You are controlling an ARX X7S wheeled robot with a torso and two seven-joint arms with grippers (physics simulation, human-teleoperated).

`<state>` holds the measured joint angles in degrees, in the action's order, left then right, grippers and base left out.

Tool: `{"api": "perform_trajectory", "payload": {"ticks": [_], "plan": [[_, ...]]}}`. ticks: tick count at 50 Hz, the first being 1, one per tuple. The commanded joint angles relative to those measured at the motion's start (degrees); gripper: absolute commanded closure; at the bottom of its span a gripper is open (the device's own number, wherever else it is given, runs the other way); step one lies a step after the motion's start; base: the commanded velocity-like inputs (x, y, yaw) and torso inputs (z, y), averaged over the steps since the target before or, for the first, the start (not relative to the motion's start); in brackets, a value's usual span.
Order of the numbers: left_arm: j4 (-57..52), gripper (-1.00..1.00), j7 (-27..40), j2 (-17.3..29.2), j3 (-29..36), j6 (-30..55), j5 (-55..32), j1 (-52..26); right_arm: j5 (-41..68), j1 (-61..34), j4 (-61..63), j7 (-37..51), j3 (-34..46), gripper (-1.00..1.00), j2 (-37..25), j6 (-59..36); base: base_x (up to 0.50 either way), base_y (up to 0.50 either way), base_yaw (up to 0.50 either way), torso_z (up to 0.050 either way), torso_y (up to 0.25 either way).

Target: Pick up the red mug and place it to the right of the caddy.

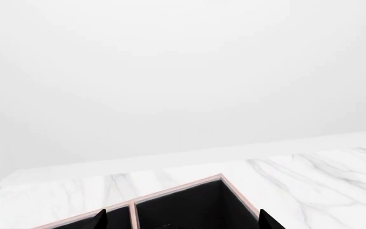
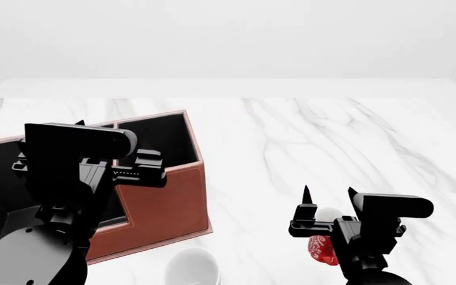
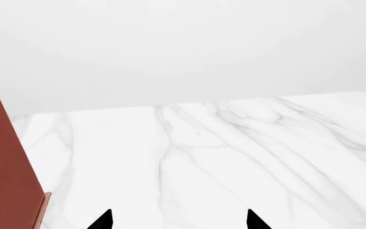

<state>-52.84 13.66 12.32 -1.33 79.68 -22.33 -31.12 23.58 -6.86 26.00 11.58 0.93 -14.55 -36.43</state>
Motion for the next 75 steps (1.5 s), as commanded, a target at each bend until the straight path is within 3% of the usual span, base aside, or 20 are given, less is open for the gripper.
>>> {"api": "perform_trajectory", "payload": {"ticks": [1,4,5,7,32,57,75], "plan": [[-0.11,-1.00,0.26,0.21,-0.26,-0.37,-0.52,0.50,1.66,7.48,3.03,-0.44,-5.10,-1.00,-2.26,2.54,0.00,0.00,0.00,0.000,0.000],[-0.33,-1.00,0.32,0.29,-0.49,-0.23,-0.73,0.60,4.07,12.52,2.03,-2.73,-8.14,-1.00,-3.45,3.29,0.00,0.00,0.00,0.000,0.000],[-0.51,-1.00,0.42,0.12,-0.43,0.13,-0.87,0.48,2.55,18.33,-0.17,-4.71,-10.20,-1.00,-3.94,8.31,0.00,0.00,0.00,0.000,0.000],[-0.88,-1.00,0.51,0.14,-0.42,0.32,-1.05,0.58,2.60,19.44,-0.93,-5.31,-11.08,-1.00,-4.08,9.66,0.00,0.00,0.00,0.000,0.000],[0.66,-1.00,1.11,0.67,-0.29,-1.67,-1.74,1.20,0.74,18.26,-7.03,-6.24,-8.29,-1.00,-4.59,10.67,0.00,0.00,0.00,0.000,0.000],[0.75,-1.00,1.94,1.04,-0.66,-1.56,-2.84,0.97,-0.05,22.66,-3.05,-8.60,-5.36,-1.00,-6.79,11.64,0.00,0.00,0.00,0.000,0.000],[1.32,-1.00,2.44,1.41,-0.55,-2.67,-3.35,1.43,-1.98,18.81,-8.19,-8.52,-1.57,-1.00,-6.57,10.01,0.00,0.00,0.00,0.000,0.000]]}}
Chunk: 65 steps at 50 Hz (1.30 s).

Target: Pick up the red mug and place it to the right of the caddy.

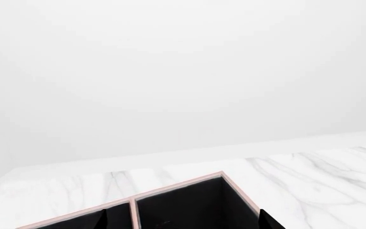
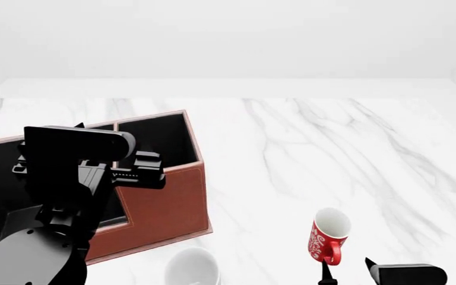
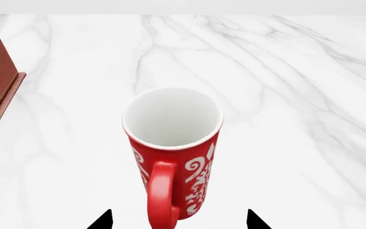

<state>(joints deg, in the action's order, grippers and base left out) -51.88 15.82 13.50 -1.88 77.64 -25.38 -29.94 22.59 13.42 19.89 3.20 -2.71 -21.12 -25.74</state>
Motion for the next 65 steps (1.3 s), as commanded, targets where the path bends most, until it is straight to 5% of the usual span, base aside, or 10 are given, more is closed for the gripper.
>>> {"api": "perform_trajectory", "payload": {"ticks": [1,46,47,65], "plan": [[0.40,-1.00,0.28,0.22,0.00,-0.65,-0.35,0.24,-1.08,-1.65,-2.30,-0.14,2.34,-1.00,0.02,-0.81,0.00,0.00,0.00,0.000,0.000],[1.49,-1.00,1.44,1.06,0.49,-2.31,-1.77,0.92,-1.79,-8.99,-10.01,0.82,5.04,-1.00,1.37,-1.91,0.00,0.00,0.00,0.000,0.000],[1.56,-1.00,1.45,1.08,0.52,-2.51,-1.76,1.08,-1.76,-8.97,-10.15,0.84,4.92,1.00,1.42,-1.69,0.00,0.00,0.00,0.000,0.000],[2.15,-1.00,1.92,1.45,0.60,-3.31,-2.25,1.37,-1.98,-9.08,-10.82,1.49,4.88,1.00,1.42,-0.75,0.00,0.00,0.00,0.000,0.000]]}}
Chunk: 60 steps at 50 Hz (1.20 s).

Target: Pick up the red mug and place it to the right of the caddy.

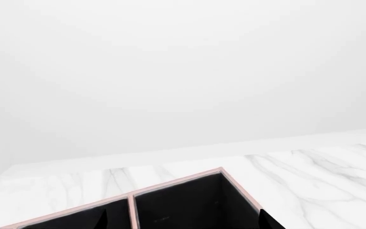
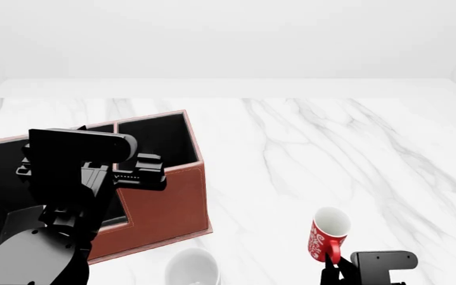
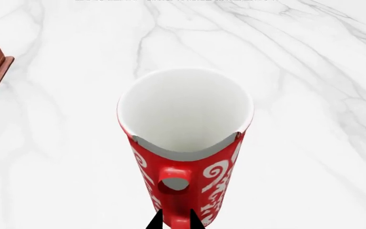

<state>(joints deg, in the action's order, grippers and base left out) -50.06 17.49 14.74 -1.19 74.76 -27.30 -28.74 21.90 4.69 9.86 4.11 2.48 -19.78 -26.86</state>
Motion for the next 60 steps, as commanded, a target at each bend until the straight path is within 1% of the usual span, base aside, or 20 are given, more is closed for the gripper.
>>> {"api": "perform_trajectory", "payload": {"ticks": [1,8,12,18,21,25,28,31,33,39,47,51,56,60], "plan": [[0.31,-1.00,0.28,0.24,-0.06,-0.43,-0.37,0.17,-1.28,-0.33,-0.77,0.59,-0.30,1.00,0.07,0.41,0.00,0.00,0.00,0.000,0.000],[0.45,-1.00,0.48,0.36,0.08,-0.56,-0.60,0.15,-1.83,-0.31,0.81,0.89,-0.09,1.00,-0.49,0.95,0.00,0.00,0.00,0.000,0.000],[0.48,-1.00,0.61,0.40,0.17,-0.55,-0.77,0.05,-2.30,-1.36,4.93,1.04,0.42,1.00,-1.75,0.17,0.00,0.00,0.00,0.000,0.000],[0.66,-1.00,0.73,0.59,-0.04,-0.72,-0.97,0.04,-1.37,-8.62,7.41,-0.53,2.39,1.00,-3.05,-3.96,0.00,0.00,0.00,0.000,0.000],[0.92,-1.00,0.84,0.67,0.31,-0.99,-0.91,0.08,-0.88,-10.40,9.06,-1.80,3.48,1.00,-3.68,-4.80,0.00,0.00,0.00,0.000,0.000],[1.37,-1.00,0.90,0.70,0.62,-1.37,-0.95,-0.05,0.79,-15.58,9.07,-3.94,6.21,1.00,-3.77,-9.56,0.00,0.00,0.00,0.000,0.000],[1.76,-1.00,0.95,0.78,1.06,-1.74,-0.90,-0.05,0.92,-19.11,7.23,-5.01,8.55,1.00,-2.50,-10.91,0.00,0.00,0.00,0.000,0.000],[1.93,-1.00,0.98,0.87,1.19,-1.88,-0.96,-0.07,-0.67,-20.85,4.83,-5.53,11.28,1.00,-1.31,-9.88,0.00,0.00,0.00,0.000,0.000],[2.13,-1.00,0.92,0.96,1.18,-2.15,-0.99,-0.01,-2.17,-22.97,1.26,-5.36,13.53,1.00,0.58,-9.36,0.00,0.00,0.00,0.000,0.000],[3.00,-1.00,0.74,1.28,1.51,-3.63,-0.78,0.74,-2.48,-26.96,-4.13,-5.51,16.49,1.00,4.92,-10.07,0.00,0.00,0.00,0.000,0.000],[3.56,-1.00,0.67,1.50,1.50,-4.25,-0.95,0.98,-3.81,-31.95,-11.41,-5.05,19.58,1.00,9.13,-11.04,0.00,0.00,0.00,0.000,0.000],[4.12,-1.00,0.64,1.57,1.94,-4.69,-0.89,0.88,-3.96,-33.13,-12.67,-4.72,20.34,1.00,10.24,-11.56,0.00,0.00,0.00,0.000,0.000],[3.97,-1.00,0.66,1.69,1.79,-4.58,-1.21,0.91,-4.35,-35.43,-17.39,-4.68,21.29,1.00,11.90,-11.81,0.00,0.00,0.00,0.000,0.002],[3.84,-1.00,0.70,1.80,1.47,-4.50,-1.47,0.97,-5.76,-37.32,-23.31,-4.18,21.84,1.00,13.01,-9.19,0.00,0.00,0.00,0.000,0.000]]}}
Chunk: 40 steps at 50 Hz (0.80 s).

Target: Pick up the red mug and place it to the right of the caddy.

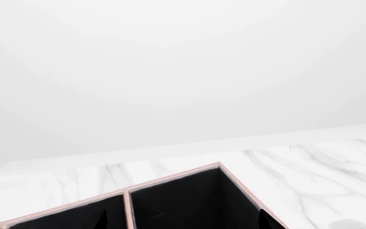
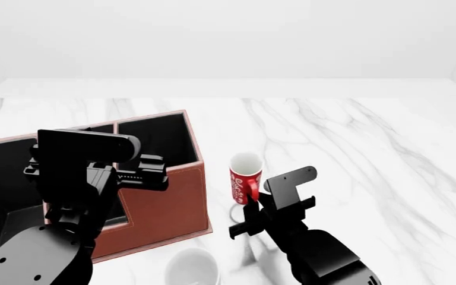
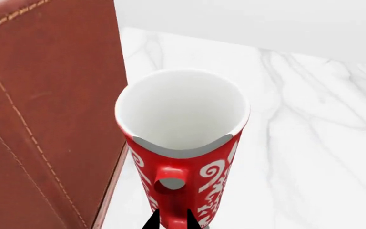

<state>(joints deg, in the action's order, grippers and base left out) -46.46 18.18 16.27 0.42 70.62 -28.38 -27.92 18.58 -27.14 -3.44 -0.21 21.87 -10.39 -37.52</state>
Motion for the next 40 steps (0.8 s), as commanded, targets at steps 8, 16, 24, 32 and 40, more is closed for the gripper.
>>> {"api": "perform_trajectory", "payload": {"ticks": [8,16,24,32,40], "plan": [[0.72,-1.00,0.02,0.39,0.19,-1.07,-0.47,0.37,-4.03,-7.64,-17.37,-0.17,4.53,1.00,4.86,3.93,0.00,0.00,0.00,0.000,0.000],[0.94,-1.00,-0.02,0.63,-0.19,-1.83,-0.65,1.14,-4.30,-9.71,-23.80,-0.96,6.09,1.00,6.40,4.95,0.00,0.00,0.00,0.000,0.001],[1.13,-1.00,0.19,0.69,0.07,-2.29,-0.71,1.44,-4.39,-10.85,-28.39,-1.24,7.16,1.00,6.87,6.14,0.00,0.00,0.00,0.000,0.000],[1.49,-1.00,0.27,0.84,-0.03,-2.76,-0.85,1.63,-4.19,-11.71,-31.40,-1.06,7.73,1.00,7.15,7.45,0.00,0.00,0.00,0.000,0.001],[1.73,-1.00,0.37,1.03,-0.05,-3.06,-1.01,1.80,-3.82,-12.12,-32.13,-0.61,8.28,1.00,7.14,7.72,0.00,0.00,0.00,0.000,0.000]]}}
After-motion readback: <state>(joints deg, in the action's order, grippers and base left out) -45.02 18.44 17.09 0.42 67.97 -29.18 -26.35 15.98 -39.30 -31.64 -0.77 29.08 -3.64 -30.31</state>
